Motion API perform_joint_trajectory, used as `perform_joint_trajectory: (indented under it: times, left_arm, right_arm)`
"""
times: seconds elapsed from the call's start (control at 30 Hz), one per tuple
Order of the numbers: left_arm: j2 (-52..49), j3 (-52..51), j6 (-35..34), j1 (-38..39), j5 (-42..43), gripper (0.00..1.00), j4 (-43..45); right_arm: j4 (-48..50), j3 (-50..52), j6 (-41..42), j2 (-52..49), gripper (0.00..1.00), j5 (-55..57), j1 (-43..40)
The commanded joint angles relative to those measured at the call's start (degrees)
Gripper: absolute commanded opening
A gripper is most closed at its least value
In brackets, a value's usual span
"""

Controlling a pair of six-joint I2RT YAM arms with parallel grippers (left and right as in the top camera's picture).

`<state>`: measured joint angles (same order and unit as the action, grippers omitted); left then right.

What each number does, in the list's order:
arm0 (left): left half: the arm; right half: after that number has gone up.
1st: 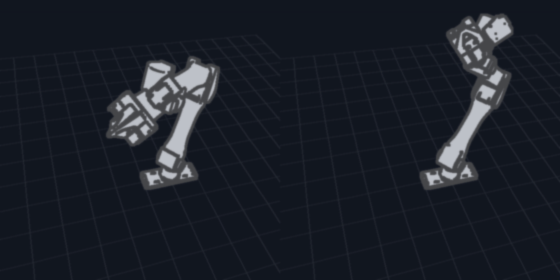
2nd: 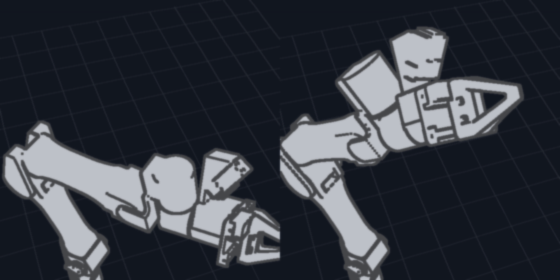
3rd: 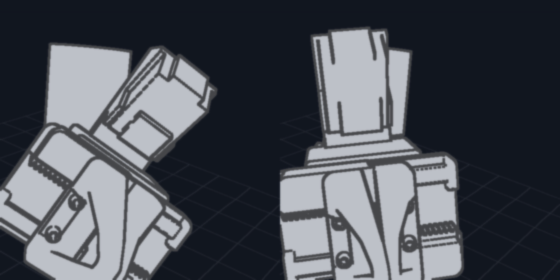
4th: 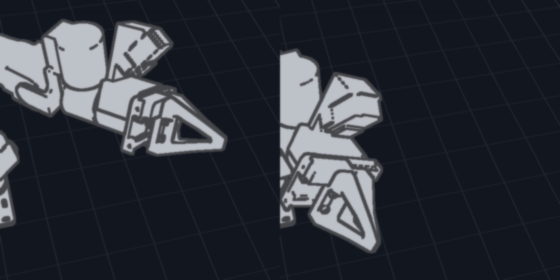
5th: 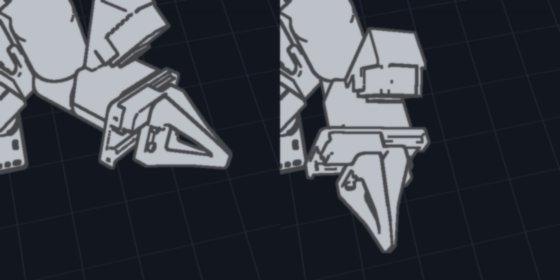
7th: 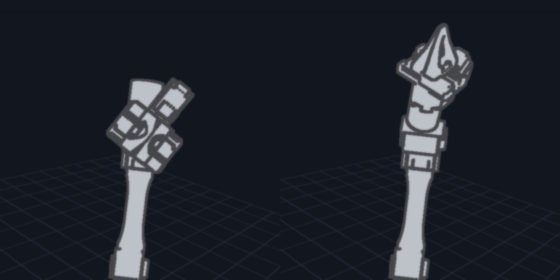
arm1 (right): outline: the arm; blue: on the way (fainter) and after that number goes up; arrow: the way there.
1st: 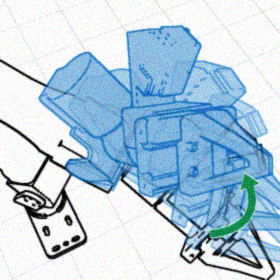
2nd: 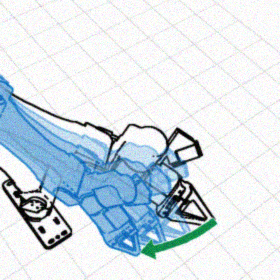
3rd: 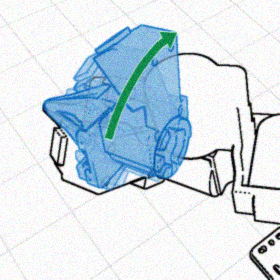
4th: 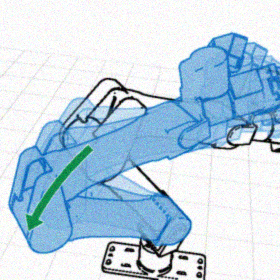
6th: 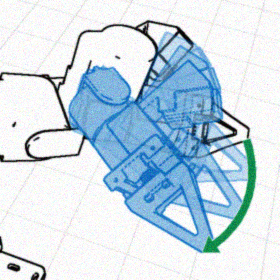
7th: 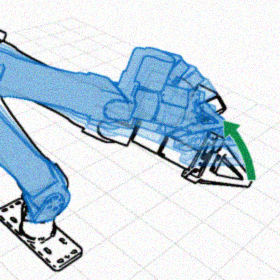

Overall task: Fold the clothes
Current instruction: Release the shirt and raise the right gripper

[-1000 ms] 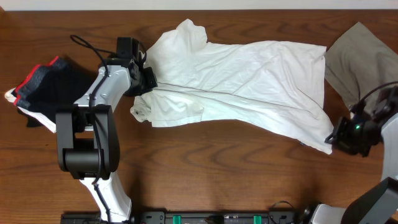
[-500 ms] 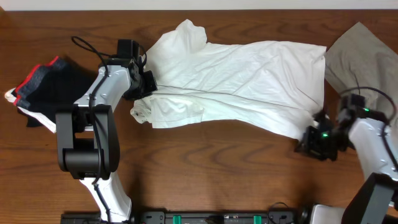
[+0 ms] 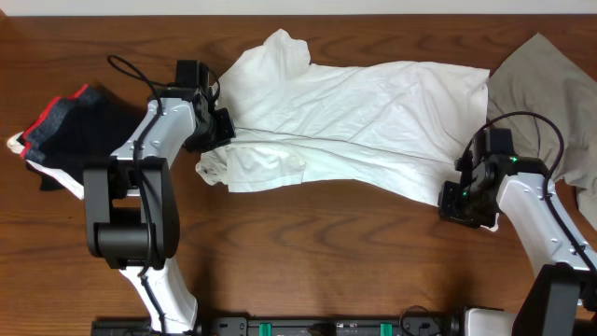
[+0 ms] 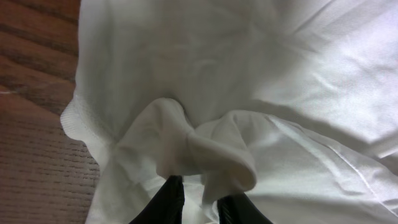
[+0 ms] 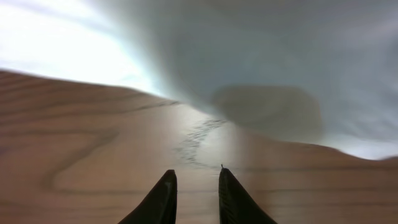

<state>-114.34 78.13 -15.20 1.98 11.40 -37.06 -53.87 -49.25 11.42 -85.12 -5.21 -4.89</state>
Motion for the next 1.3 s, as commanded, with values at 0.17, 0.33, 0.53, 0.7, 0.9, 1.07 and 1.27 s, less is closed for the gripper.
perform_joint_trajectory:
  times: [0.17, 0.33, 0.53, 0.7, 0.9, 1.07, 1.27]
  left_arm:
    - [-0.1, -0.3, -0.1, -0.2, -0.9, 0.22, -0.2]
    - [-0.1, -0.3, -0.1, -0.2, -0.9, 0.23, -0.2]
    - [-0.1, -0.3, -0.1, -0.2, -0.9, 0.23, -0.2]
    - [-0.1, -0.3, -0.1, -0.2, -0.9, 0.23, -0.2]
    - [-0.1, -0.3, -0.1, -0.2, -0.9, 0.24, -0.2]
    - [-0.1, -0.3, -0.1, -0.2, -0.9, 0.24, -0.3]
    - [-0.1, -0.3, -0.1, -0.2, -0.9, 0.24, -0.8]
  right_arm:
    - [2.3, 2.1, 1.9, 0.0, 0.27, 5.0, 0.4]
    - [6.0, 5.9, 2.6, 0.0, 0.36, 7.1, 0.4]
    - [8.2, 8.0, 5.3, 0.0, 0.43, 14.1, 0.3]
    - [10.8, 8.0, 5.3, 0.0, 0.47, 17.3, 0.3]
    - [13.7, 8.0, 5.3, 0.0, 0.48, 17.9, 0.3]
    - [14.8, 8.2, 5.2, -0.2, 0.48, 18.1, 0.2]
    - [16.4, 9.1, 4.1, -2.3, 0.47, 20.2, 0.1]
